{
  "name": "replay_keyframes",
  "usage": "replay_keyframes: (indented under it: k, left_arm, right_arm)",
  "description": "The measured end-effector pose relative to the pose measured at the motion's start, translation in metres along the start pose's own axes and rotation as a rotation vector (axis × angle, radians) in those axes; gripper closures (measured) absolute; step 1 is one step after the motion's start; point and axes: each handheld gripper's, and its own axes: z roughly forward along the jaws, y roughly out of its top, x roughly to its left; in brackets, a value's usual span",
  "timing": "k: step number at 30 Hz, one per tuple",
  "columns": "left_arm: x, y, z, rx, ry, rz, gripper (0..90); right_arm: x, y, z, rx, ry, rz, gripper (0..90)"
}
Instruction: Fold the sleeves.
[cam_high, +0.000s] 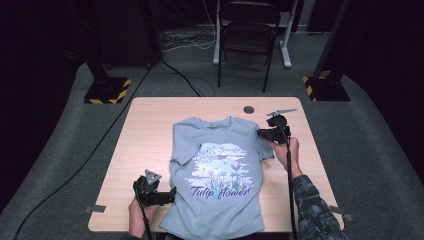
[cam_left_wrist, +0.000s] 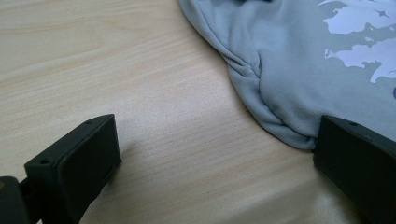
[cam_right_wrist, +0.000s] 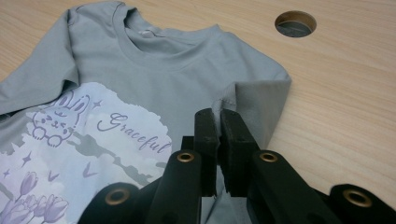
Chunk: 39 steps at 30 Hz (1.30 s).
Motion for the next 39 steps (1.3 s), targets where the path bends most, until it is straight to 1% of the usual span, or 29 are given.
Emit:
replay_keyframes:
  k: [8, 11, 14, 18, 21, 23, 27, 30, 34, 36, 38, 39]
  left_arm:
    - [0.0, 0.0, 0.0, 0.0, -0.001, 0.001, 0.0]
    - [0.0, 0.0, 0.0, 0.0, -0.001, 0.002, 0.0]
    - [0.0, 0.0, 0.0, 0.0, -0.001, 0.002, 0.0]
    - [0.0, 0.0, 0.0, 0.001, -0.001, 0.002, 0.0]
    - [0.0, 0.0, 0.0, 0.0, -0.002, 0.002, 0.0]
    - [0.0, 0.0, 0.0, 0.0, -0.002, 0.002, 0.0]
    - [0.0, 0.0, 0.0, 0.0, -0.003, 0.003, 0.0]
    - [0.0, 0.0, 0.0, 0.0, -0.003, 0.004, 0.0]
    - [0.0, 0.0, 0.0, 0.0, -0.003, 0.004, 0.0]
    - [0.0, 0.0, 0.0, 0.0, -0.003, 0.004, 0.0]
    - [0.0, 0.0, 0.0, 0.0, -0.003, 0.004, 0.0]
    - [0.0, 0.0, 0.0, 0.0, -0.003, 0.004, 0.0]
  right_arm:
    - [0.013, 0.008, 0.008, 0.012, 0.01, -0.023, 86.1]
    - [0.017, 0.01, 0.013, 0.021, 0.003, -0.037, 86.1]
    - [0.02, 0.011, 0.019, 0.029, 0.007, -0.039, 86.1]
    - [0.024, 0.011, 0.027, 0.039, 0.018, -0.039, 86.1]
    - [0.027, 0.011, 0.032, 0.043, 0.042, -0.04, 85.5]
    - [0.029, 0.012, 0.033, 0.031, 0.079, -0.036, 80.4]
    - [0.031, 0.012, 0.031, 0.02, 0.083, -0.036, 70.9]
    - [0.026, 0.011, 0.025, 0.006, 0.076, -0.022, 65.7]
    - [0.017, 0.005, 0.018, 0.011, 0.027, -0.013, 57.6]
    - [0.013, 0.0, 0.016, 0.023, 0.005, -0.007, 54.3]
    - [0.009, -0.005, 0.014, 0.032, -0.028, -0.003, 50.9]
    - [0.007, -0.008, 0.013, 0.036, -0.035, 0.0, 49.7]
